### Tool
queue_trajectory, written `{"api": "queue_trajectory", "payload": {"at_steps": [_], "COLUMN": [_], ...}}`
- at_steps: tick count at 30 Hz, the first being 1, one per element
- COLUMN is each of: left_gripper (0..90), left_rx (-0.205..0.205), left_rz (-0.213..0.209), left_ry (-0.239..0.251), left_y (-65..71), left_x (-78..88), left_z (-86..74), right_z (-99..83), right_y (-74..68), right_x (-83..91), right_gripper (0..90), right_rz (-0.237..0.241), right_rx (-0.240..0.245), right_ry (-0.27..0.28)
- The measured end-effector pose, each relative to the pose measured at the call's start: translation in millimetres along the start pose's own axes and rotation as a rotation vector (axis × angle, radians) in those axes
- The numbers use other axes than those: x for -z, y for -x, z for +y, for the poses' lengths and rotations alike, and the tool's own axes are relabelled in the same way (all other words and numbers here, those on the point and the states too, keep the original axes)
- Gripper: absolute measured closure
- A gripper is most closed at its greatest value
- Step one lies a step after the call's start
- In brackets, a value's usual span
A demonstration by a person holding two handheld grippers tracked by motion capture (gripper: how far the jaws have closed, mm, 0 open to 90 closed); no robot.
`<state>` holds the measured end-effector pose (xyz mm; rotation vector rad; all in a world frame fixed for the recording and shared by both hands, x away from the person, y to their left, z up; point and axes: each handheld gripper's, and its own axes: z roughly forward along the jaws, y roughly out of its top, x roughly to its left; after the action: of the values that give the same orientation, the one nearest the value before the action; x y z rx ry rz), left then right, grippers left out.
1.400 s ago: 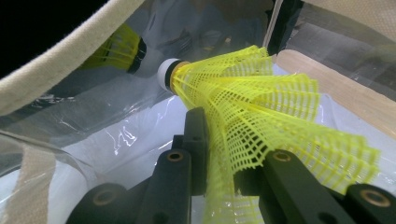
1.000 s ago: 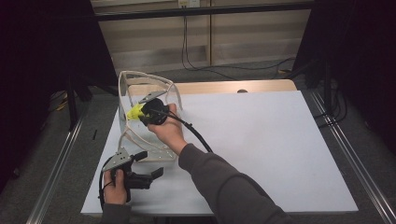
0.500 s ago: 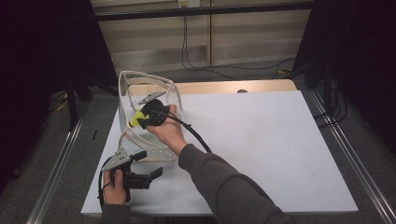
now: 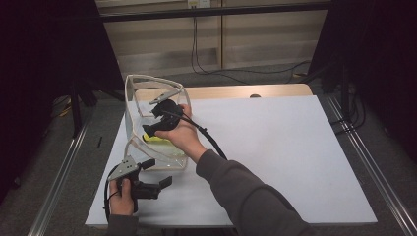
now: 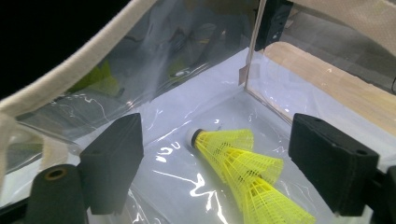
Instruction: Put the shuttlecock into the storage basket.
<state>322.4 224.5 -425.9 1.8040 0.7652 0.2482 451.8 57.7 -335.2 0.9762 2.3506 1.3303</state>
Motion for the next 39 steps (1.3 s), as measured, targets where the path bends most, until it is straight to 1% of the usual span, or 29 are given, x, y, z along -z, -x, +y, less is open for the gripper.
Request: {"api": "queue_trajectory", "payload": {"at_steps": [2,4,6,8,11,13,14,15,20,21,22,23,24,25,26,30,31,32,34,35,36,39], "left_gripper": [3.1,3.1,3.1,3.1,3.1,3.1,3.1,3.1,3.1,3.1,3.1,3.1,3.1,3.1,3.1,3.1,3.1,3.1,3.1,3.1,3.1,3.1], "left_rx": [-0.002,0.001,0.001,-0.001,0.001,-0.003,-0.004,-0.001,-0.006,-0.007,-0.006,-0.009,-0.008,-0.005,-0.005,-0.003,-0.008,-0.009,-0.007,-0.009,-0.007,-0.009], "left_rz": [0.002,-0.001,-0.002,0.001,0.001,-0.002,-0.019,-0.026,-0.026,-0.025,-0.008,-0.018,-0.016,0.003,0.004,0.004,-0.022,0.000,0.002,-0.021,0.004,0.006], "left_ry": [0.000,-0.001,-0.001,-0.001,0.001,-0.001,-0.005,-0.001,-0.005,-0.006,-0.004,-0.009,-0.004,-0.001,-0.002,-0.002,-0.007,-0.009,-0.008,-0.009,-0.008,-0.010], "left_y": [-0.2,0.0,0.1,0.1,0.6,0.7,-0.1,-0.2,-0.4,-0.3,0.5,0.0,0.2,1.0,1.1,1.3,-0.2,1.0,1.1,-0.2,1.0,1.0], "left_x": [0.1,-0.5,-0.5,-0.5,-0.6,-0.7,-0.6,-0.9,-1.4,-1.7,-2.2,-2.1,-2.5,-2.7,-2.7,-3.3,-3.3,-3.5,-3.4,-3.3,-3.3,-3.1], "left_z": [0.1,-0.2,0.0,0.3,0.6,0.6,0.7,0.6,1.0,1.0,0.8,1.0,0.9,0.9,0.9,1.1,1.2,1.2,1.2,1.3,1.3,1.2], "right_z": [1.1,1.7,2.9,4.5,5.6,5.3,5.0,4.6,3.0,2.5,2.1,1.4,0.9,0.4,-0.2,-2.1,-2.8,-3.6,-5.8,-7.0,-8.2,-12.8], "right_y": [-1.5,-2.1,-2.8,-3.0,-2.4,-1.7,-1.0,-0.4,0.2,0.2,0.4,0.8,1.0,1.3,1.9,3.6,4.0,4.4,5.3,6.3,7.3,11.1], "right_x": [3.2,5.7,8.9,12.8,17.8,21.1,22.7,24.2,31.8,33.6,35.5,37.3,39.1,40.9,42.7,50.0,51.5,52.9,55.5,56.5,57.6,60.4], "right_gripper": [15.7,15.5,15.5,15.5,15.0,14.9,14.7,14.5,13.7,13.7,13.7,13.7,13.7,13.5,13.3,12.4,11.9,11.7,11.3,10.9,10.3,9.6], "right_rz": [-0.002,0.011,0.016,0.023,0.019,0.023,0.025,0.030,0.045,0.046,0.044,0.051,0.053,0.053,0.058,0.072,0.077,0.083,0.086,0.090,0.093,0.090], "right_rx": [0.000,0.000,0.012,0.013,0.026,0.025,0.023,0.022,0.023,0.023,0.021,0.023,0.023,0.023,0.025,0.019,0.021,0.021,0.021,0.022,0.020,0.017], "right_ry": [0.002,0.000,0.000,0.003,0.000,0.001,0.002,0.007,0.013,0.013,0.021,0.024,0.026,0.029,0.031,0.047,0.047,0.048,0.045,0.047,0.045,0.048]}}
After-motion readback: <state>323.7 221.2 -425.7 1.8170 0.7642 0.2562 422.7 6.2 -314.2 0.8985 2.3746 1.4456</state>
